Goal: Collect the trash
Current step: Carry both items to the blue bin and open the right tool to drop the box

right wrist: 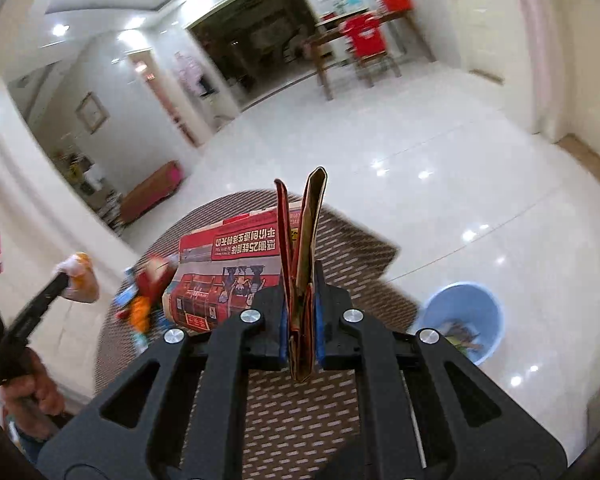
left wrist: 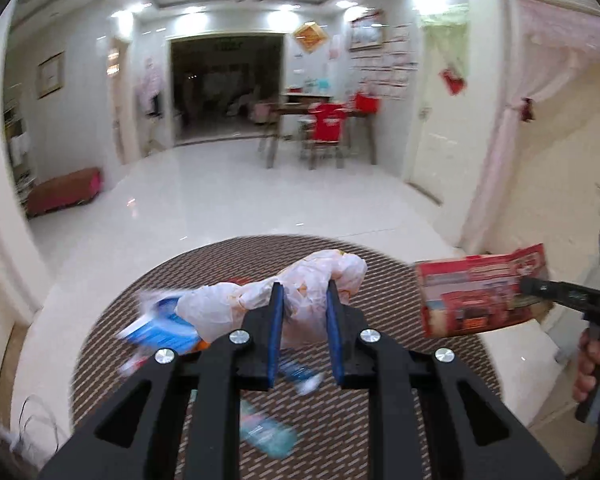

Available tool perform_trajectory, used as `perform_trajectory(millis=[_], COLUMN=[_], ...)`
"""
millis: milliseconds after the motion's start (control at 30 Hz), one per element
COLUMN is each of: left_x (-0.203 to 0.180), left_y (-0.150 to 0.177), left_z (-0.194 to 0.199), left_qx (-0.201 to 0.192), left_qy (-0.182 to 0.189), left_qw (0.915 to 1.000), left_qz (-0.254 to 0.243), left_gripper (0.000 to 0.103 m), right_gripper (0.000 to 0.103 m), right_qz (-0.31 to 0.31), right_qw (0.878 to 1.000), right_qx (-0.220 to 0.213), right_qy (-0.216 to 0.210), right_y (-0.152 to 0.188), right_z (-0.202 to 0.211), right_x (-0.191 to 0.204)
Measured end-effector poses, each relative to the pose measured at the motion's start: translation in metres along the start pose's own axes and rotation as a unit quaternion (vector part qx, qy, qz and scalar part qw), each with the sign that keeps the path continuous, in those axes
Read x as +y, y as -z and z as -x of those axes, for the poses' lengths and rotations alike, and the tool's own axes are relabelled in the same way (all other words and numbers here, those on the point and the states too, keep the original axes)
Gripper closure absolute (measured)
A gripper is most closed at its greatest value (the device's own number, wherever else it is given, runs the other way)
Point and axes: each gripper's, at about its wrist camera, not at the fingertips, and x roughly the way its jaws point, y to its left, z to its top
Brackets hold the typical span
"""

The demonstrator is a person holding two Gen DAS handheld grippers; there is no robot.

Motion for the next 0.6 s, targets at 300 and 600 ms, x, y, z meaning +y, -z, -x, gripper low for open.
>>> perform_trajectory(millis=[300,600], left_x=[-0.114,-0.203], left_y=[-0.032,-0.031], left_z=[-0.080,-0.155], left_qx=[0.016,0.051], left_qy=[0.125,0.181], left_qw=[0.9910,0.9796], left_qz=[-0.044,-0.071], left_gripper=[0.084,0.084], right_gripper=[0.093,0.093], right_qz=[-0.051,-0.088], right_qw=[0.985,0.965], right_qx=[-0.031,0.037], right_qy=[0.160,0.245], right_y=[-0.022,-0.011], right_z=[-0.004,-0.079], right_x=[-0.086,-0.173])
